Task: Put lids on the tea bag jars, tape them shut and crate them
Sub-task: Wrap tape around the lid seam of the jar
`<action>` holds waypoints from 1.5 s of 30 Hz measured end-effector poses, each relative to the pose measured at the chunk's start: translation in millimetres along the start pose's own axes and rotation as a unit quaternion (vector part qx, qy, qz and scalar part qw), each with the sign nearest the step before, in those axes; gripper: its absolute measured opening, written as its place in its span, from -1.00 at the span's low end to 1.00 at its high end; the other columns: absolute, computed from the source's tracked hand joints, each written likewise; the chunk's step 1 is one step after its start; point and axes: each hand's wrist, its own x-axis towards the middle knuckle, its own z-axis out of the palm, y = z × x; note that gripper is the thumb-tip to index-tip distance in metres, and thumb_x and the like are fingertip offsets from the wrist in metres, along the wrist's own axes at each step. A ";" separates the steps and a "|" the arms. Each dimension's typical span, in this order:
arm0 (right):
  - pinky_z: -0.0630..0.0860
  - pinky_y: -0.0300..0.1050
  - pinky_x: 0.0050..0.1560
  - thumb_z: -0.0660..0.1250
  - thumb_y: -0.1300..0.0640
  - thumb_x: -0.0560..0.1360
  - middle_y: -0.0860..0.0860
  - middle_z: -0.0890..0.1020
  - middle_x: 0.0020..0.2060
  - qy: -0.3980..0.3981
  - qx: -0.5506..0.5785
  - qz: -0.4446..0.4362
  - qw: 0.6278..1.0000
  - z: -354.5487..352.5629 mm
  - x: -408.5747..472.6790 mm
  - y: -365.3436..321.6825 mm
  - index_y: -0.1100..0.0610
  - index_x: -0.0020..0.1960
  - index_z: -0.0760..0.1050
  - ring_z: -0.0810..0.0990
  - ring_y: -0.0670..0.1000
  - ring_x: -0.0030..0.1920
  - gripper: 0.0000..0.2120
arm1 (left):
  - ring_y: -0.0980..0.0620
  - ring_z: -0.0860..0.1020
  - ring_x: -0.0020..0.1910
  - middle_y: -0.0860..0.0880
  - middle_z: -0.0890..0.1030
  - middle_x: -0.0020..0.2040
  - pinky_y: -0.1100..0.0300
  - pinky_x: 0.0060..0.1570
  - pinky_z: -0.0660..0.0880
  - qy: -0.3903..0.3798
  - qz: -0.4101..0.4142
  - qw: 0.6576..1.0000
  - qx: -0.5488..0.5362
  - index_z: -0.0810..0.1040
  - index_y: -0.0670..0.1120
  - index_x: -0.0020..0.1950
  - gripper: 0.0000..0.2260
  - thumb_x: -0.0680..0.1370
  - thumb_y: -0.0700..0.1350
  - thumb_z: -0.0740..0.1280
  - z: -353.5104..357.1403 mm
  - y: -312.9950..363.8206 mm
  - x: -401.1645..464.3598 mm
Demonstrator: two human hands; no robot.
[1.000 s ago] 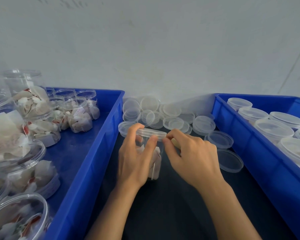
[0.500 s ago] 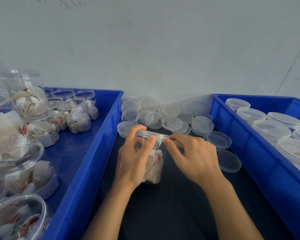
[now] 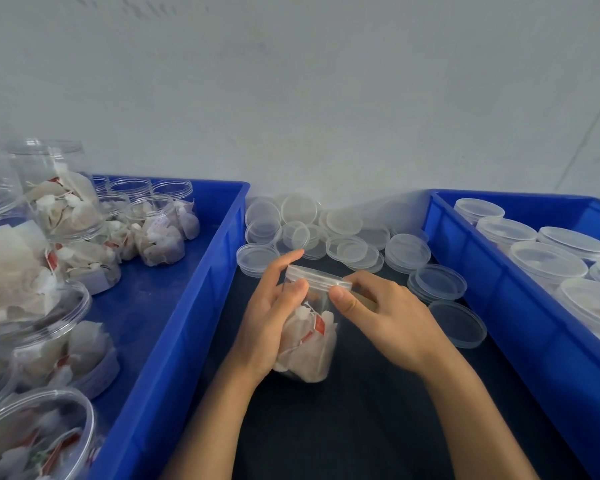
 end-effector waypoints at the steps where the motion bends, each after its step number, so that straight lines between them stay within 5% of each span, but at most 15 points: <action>1: 0.58 0.09 0.10 -0.07 -0.67 0.38 -0.33 0.66 -0.07 -0.002 0.000 0.001 1.000 0.0 -0.3 -0.6 -0.28 0.18 0.51 0.63 -0.15 0.03 -0.31 | 0.09 0.67 0.22 0.20 0.71 0.16 0.25 0.20 0.57 0.001 -0.001 1.000 -0.002 0.43 0.23 0.52 -0.52 0.60 0.24 0.31 -0.3 -1.1 0.2; 4: 0.53 0.10 0.25 -0.07 -0.69 0.35 -0.32 0.55 0.07 -0.015 0.022 -0.002 1.000 0.1 -2.0 -3.2 -0.42 0.54 0.24 0.54 -0.15 0.22 -0.18 | 0.10 0.67 0.23 0.18 0.69 0.19 0.09 0.22 0.60 0.009 -0.015 1.000 -0.003 0.40 0.20 0.50 -0.46 0.56 0.32 0.31 -1.8 -3.7 -0.8; 9: 0.54 0.07 0.27 0.00 -0.65 0.40 -0.38 0.63 0.19 0.004 0.043 -0.008 0.999 -0.4 -2.0 -3.7 -0.51 0.41 0.38 0.57 -0.18 0.29 -0.36 | 0.16 0.66 0.18 0.15 0.70 0.17 0.24 0.10 0.57 0.012 -0.020 0.998 0.059 0.53 0.11 0.34 -0.51 0.55 0.38 0.26 -2.2 -0.4 -2.8; 11: 0.56 0.04 0.24 0.02 -0.65 0.44 -0.40 0.63 0.22 0.026 0.026 -0.003 0.999 -0.3 -2.3 -3.7 -0.49 0.40 0.41 0.58 -0.17 0.28 -0.38 | 0.21 0.65 0.16 0.21 0.67 0.16 0.18 0.11 0.60 0.072 0.001 0.988 0.137 0.54 0.16 0.31 -0.53 0.53 0.39 0.27 -1.6 4.8 -3.2; 14: 0.57 0.03 0.20 0.00 -0.61 0.48 -0.37 0.66 0.20 0.050 -0.009 0.000 0.999 1.7 -1.7 -4.2 -0.47 0.41 0.43 0.60 -0.14 0.26 -0.40 | 0.18 0.64 0.10 0.18 0.63 0.19 0.23 0.00 0.61 0.198 0.095 0.933 0.285 0.56 0.09 0.36 -0.60 0.61 0.26 0.36 3.7 12.7 -8.0; 17: 0.55 -0.04 0.07 -0.01 -0.59 0.50 -0.35 0.70 0.07 0.065 -0.028 -0.002 0.997 6.8 -1.7 -6.6 -0.43 0.40 0.45 0.63 -0.14 0.16 -0.41 | 0.18 0.62 0.14 0.09 0.62 0.25 0.22 0.00 0.62 0.217 0.168 0.896 0.350 0.54 0.07 0.42 -0.71 0.70 0.08 0.31 21.5 20.4 -17.4; 21: 0.47 -0.14 -0.10 0.02 -0.48 0.57 -0.33 0.68 -0.17 0.076 -0.042 0.014 0.996 9.1 -1.3 -7.7 -0.42 0.31 0.50 0.64 -0.14 -0.01 -0.55 | 0.04 0.45 0.47 0.07 0.32 0.61 -0.03 0.21 0.59 0.125 0.107 0.907 0.387 0.12 0.16 0.68 -0.35 0.62 0.19 0.23 44.1 18.5 -28.9; 25: 0.52 0.04 0.12 0.04 -0.19 0.70 -0.30 0.67 -0.05 0.034 0.017 0.014 0.999 5.5 -0.5 -4.4 -0.38 0.29 0.47 0.61 -0.10 0.06 -0.71 | -0.11 0.50 0.40 -0.02 0.26 0.64 -0.10 0.06 0.62 0.108 0.071 0.865 0.484 -0.10 0.12 0.72 -0.05 0.52 0.30 0.41 45.5 10.7 -22.6; 28: 0.53 0.11 0.24 0.09 -0.08 0.73 -0.22 0.69 0.12 0.015 0.047 0.005 0.999 3.9 1.2 0.5 -0.33 0.43 0.46 0.61 -0.08 0.17 -0.65 | -0.09 0.54 0.34 0.01 0.36 0.55 -0.06 0.00 0.60 0.116 0.074 0.876 0.463 -0.04 0.12 0.72 -0.02 0.49 0.21 0.51 38.2 4.4 -17.3; 32: 0.55 -0.01 -0.10 0.20 -0.09 0.72 -0.09 0.54 -0.32 0.015 0.079 -0.036 0.996 1.9 3.7 9.4 -0.29 0.46 0.48 0.52 -0.14 -0.26 -0.67 | -0.04 0.55 0.35 0.07 0.40 0.53 -0.05 0.00 0.63 0.133 0.085 0.896 0.414 0.04 0.10 0.73 -0.03 0.47 0.16 0.54 28.2 -0.7 -15.1; 35: 0.40 -0.14 -0.25 0.23 -0.11 0.71 -0.10 0.47 -0.39 0.028 0.066 -0.046 0.996 1.7 5.8 13.1 -0.31 0.41 0.50 0.46 -0.15 -0.34 -0.70 | 0.03 0.57 0.32 0.12 0.42 0.50 -0.06 0.00 0.67 0.129 0.094 0.906 0.393 0.08 0.10 0.73 -0.02 0.44 0.11 0.57 21.9 -1.5 -15.0; 41: 0.35 -0.18 -0.26 0.20 -0.17 0.69 -0.10 0.50 -0.38 0.045 0.014 -0.056 0.997 -1.6 6.4 16.4 -0.33 0.34 0.48 0.50 -0.10 -0.32 -0.74 | 0.45 0.42 0.35 0.29 0.40 0.51 0.57 0.12 0.40 0.115 0.077 0.946 0.294 0.07 0.28 0.70 -0.01 0.42 0.16 0.58 22.8 0.6 -15.8; 45: 0.34 -0.19 -0.26 0.19 -0.23 0.67 -0.11 0.49 -0.38 0.054 0.023 -0.057 0.997 -2.7 6.7 18.9 -0.36 0.33 0.47 0.49 -0.12 -0.33 -0.75 | 0.31 0.43 0.46 0.31 0.42 0.52 0.40 0.27 0.45 0.113 0.078 0.962 0.235 0.09 0.31 0.69 -0.04 0.38 0.24 0.51 22.9 2.0 -15.9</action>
